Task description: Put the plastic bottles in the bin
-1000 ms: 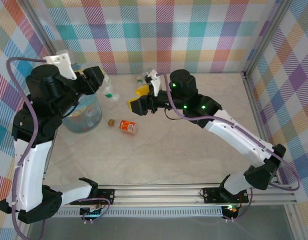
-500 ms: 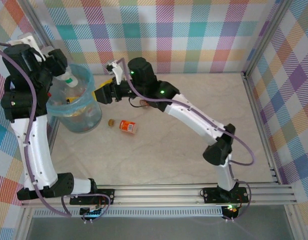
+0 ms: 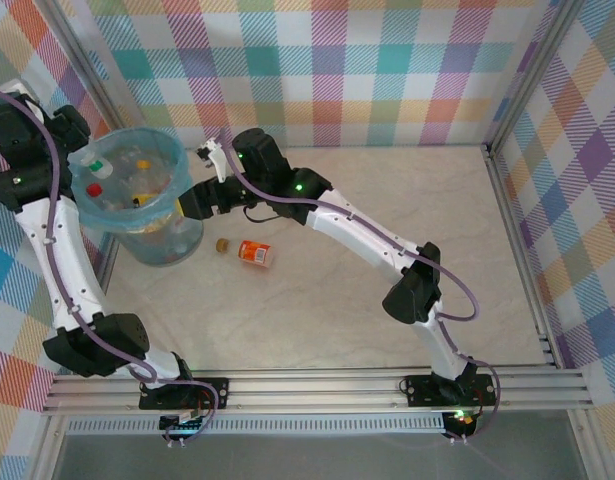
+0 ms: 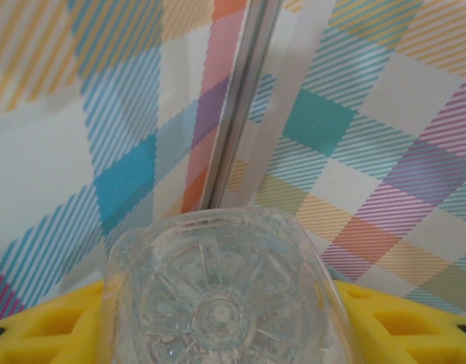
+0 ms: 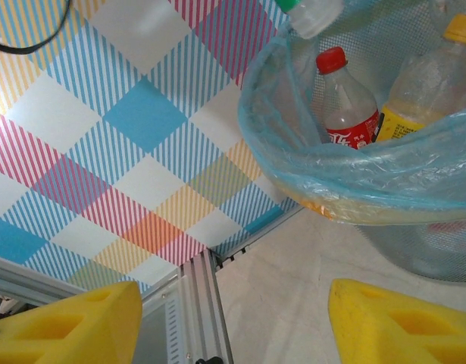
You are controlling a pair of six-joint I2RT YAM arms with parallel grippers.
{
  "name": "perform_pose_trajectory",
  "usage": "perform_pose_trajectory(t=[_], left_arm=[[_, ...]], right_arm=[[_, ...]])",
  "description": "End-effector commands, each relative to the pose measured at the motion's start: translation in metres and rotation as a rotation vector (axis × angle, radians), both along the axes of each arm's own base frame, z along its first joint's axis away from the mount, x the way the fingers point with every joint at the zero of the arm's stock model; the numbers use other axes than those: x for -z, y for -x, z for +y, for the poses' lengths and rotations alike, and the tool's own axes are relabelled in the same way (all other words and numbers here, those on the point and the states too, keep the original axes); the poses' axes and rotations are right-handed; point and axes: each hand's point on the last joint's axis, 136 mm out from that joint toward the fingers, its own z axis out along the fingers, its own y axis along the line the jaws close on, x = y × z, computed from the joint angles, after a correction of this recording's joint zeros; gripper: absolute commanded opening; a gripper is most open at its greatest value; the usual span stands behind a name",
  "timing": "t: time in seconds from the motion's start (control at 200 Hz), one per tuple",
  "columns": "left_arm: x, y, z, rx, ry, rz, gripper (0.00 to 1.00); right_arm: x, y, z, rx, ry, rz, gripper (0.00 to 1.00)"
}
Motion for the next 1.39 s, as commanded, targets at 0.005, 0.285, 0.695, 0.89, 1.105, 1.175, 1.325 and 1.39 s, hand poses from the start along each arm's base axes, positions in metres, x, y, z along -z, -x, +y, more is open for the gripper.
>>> perform_pose_trajectory(t=[0.005,0.285,0.695,0.89,1.105,1.175,1.325,1.39], left_arm=[[0.002,-0.022,0.006,0.066,-0.064,-0.061,0.39],[0.076,-0.044,0.009,0.131,-0.037,0.084,0.46],[0.147,-0.033,-0.001,0.171,0.002,0.209,0.63],[0.157,-0.03,-0.007,0.198,0.013,0.235,0.64],[0.164,-0.011,-0.023,0.236,0.03,0.246,0.63],[0.152,-0.002,-0.031,0.246,0.029,0.215,0.73],[0.113,0.017,-0.038,0.221,0.01,0.152,0.89],[0.094,0.024,-0.04,0.203,0.013,0.12,0.91]], right_arm=[[-0.01,0.01,-0.001,-0.038,-0.012,-0.044,0.66],[-0.002,0.01,-0.002,-0.057,0.005,-0.059,0.66],[0.006,0.007,-0.009,-0.067,0.019,-0.02,0.66],[0.005,0.009,-0.01,-0.07,0.016,-0.014,0.65],[0.004,0.011,-0.011,-0.071,0.01,-0.005,0.65],[0.002,0.011,-0.012,-0.07,0.007,-0.006,0.65],[-0.003,0.012,-0.012,-0.072,-0.004,0.001,0.65],[-0.003,0.013,-0.012,-0.072,-0.006,0.007,0.64]])
